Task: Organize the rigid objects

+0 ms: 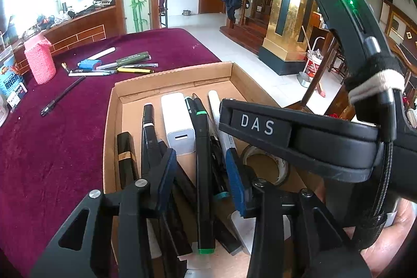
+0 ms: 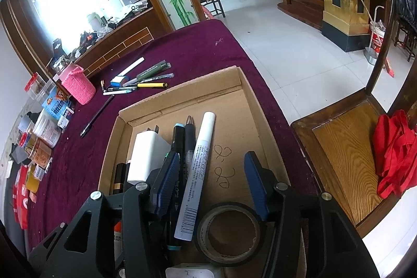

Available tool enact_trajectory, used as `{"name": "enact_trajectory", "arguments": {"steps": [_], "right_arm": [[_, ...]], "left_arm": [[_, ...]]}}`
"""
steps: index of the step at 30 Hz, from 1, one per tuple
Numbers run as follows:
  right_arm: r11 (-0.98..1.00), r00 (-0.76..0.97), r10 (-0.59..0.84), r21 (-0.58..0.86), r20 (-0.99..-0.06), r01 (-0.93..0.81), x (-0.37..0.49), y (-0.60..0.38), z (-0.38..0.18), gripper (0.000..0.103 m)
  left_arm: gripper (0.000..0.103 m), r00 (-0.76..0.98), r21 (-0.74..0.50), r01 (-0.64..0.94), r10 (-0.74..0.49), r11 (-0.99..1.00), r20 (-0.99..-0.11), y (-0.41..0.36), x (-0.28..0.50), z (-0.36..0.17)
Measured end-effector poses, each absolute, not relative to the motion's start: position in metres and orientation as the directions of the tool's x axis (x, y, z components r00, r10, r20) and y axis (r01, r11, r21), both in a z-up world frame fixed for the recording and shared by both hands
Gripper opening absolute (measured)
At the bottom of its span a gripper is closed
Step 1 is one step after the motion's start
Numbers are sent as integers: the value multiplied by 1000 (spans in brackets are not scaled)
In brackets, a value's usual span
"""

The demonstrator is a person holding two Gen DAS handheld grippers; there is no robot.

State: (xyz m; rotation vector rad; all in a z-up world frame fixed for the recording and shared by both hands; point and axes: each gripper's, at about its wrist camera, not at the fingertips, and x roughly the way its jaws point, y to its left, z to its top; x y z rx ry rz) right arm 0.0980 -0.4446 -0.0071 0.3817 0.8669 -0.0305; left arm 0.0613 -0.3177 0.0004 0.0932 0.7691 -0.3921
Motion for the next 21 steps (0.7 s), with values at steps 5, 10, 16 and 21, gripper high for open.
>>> {"name": "enact_trajectory", "arguments": {"steps": [5, 10, 16, 21], "right_arm": [[930, 655, 125, 317, -745, 183, 97, -445, -7, 47], [930, 659, 123, 318, -742, 184, 96, -444, -6, 47], [929, 665, 121, 320, -737, 186, 95, -444, -6, 50], [931, 681, 117, 319, -723, 179, 92, -444, -3, 56]], "left_arm": [[43, 659, -55, 375, -308, 925, -686, -317, 60, 1], [43, 663, -52, 374, -305, 926, -684, -317, 60, 1], [43, 669, -43, 372, -300, 927, -680, -318, 58, 1], [51, 678, -38, 366, -294, 930, -674, -318, 56, 3]]}}
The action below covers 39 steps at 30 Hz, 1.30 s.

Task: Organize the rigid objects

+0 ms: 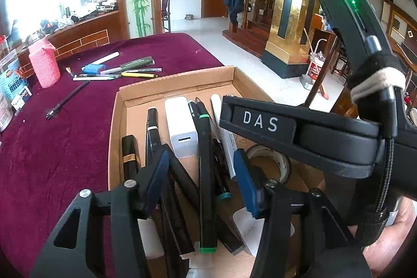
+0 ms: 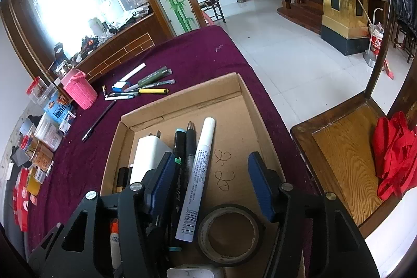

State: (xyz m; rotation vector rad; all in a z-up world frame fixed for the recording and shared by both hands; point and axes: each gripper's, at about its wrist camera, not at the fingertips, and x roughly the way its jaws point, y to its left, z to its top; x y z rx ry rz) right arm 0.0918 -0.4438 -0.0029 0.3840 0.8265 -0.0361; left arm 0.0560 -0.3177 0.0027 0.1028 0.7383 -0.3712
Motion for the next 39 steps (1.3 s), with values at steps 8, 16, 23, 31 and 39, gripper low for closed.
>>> {"name": "enact_trajectory", "arguments": {"steps": [8, 16, 23, 31, 39], "right_arm": [[930, 681, 104, 314, -725, 193, 88, -442, 3, 59], [936, 733, 74, 301, -677, 184, 56, -432, 31, 66], [939, 770, 51, 292, -636, 179, 18, -416, 40, 72], [947, 780, 30, 267, -625, 177, -35, -390, 28, 73], [942, 838, -34, 263, -544, 209, -87, -379, 23, 78]], "left_arm": [[53, 674, -35, 364, -290, 931, -680, -316, 55, 9], [69, 709, 2, 391, -300, 920, -638, -309, 34, 32], [78, 740, 81, 419, -289, 904, -608, -294, 0, 40], [82, 725, -18, 418, -346, 908, -595, -237, -32, 32], [83, 732, -49, 399, -351, 915, -584, -200, -47, 7]]}}
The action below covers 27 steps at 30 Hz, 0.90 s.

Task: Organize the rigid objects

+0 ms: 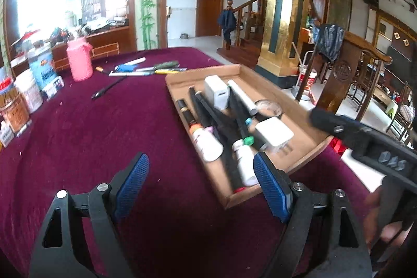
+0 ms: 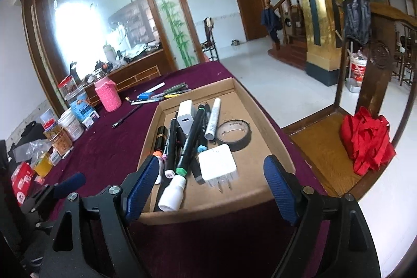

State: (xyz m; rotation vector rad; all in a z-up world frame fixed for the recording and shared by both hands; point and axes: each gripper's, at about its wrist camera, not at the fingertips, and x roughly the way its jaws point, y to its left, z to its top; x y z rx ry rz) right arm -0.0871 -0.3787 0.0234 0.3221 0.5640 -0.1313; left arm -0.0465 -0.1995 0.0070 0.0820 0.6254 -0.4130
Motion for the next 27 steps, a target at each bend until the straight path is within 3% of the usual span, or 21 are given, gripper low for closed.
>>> {"name": "enact_trajectory", "arguments": {"steps": [9, 14, 20, 27], "right_arm": [[949, 826, -77, 212, -559, 232, -94, -371, 3, 79], [938, 805, -38, 256, -592, 233, -91, -380, -8, 79], [926, 789, -46, 270, -613, 263, -92, -384, -13, 79], [943, 778, -100, 191, -620, 274, -90, -372, -9, 79]], "left_arm": [[83, 705, -22, 402, -325, 915, -630, -201, -44, -2], [82, 691, 11, 414, -306, 910, -655, -212, -45, -4], [82, 752, 84, 368, -243, 926, -613, -212, -51, 2], [82, 778, 124, 306, -173, 944, -604, -208, -45, 1]]}}
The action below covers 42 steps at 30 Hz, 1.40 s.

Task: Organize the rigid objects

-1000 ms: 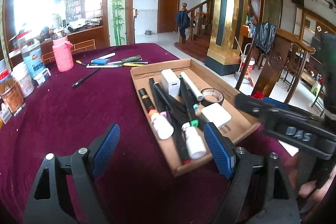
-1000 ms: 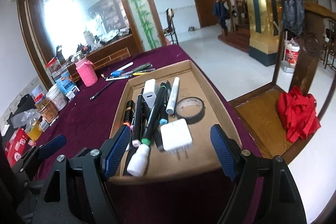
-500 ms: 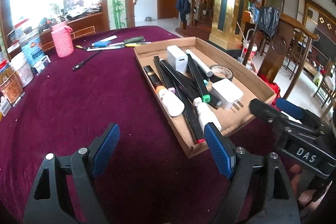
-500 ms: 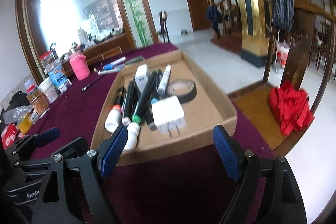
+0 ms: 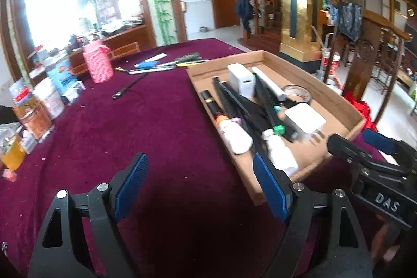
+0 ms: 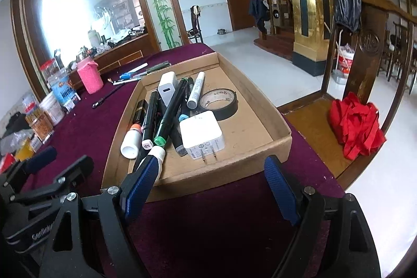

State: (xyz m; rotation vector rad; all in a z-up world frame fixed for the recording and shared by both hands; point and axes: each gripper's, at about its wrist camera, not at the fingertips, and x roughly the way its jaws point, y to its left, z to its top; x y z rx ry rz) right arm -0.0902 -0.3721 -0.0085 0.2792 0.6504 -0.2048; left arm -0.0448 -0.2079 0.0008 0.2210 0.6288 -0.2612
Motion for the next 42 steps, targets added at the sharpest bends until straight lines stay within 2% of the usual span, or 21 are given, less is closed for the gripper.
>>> {"name": "enact_trajectory", "arguments": {"steps": [5, 21, 42], "right_arm": [[950, 779, -129, 150, -614, 275, -90, -367, -6, 81], [963, 793, -200, 34, -575, 268, -89, -348, 3, 82], [965, 796, -189, 40, -575, 258, -86, -347, 0, 82]], "left_arm": [[82, 806, 159, 285, -147, 945, -573, -208, -48, 3], [82, 799, 162, 298, -152, 941, -582, -208, -46, 1], [82, 805, 187, 288, -132, 939, -578, -209, -44, -1]]}}
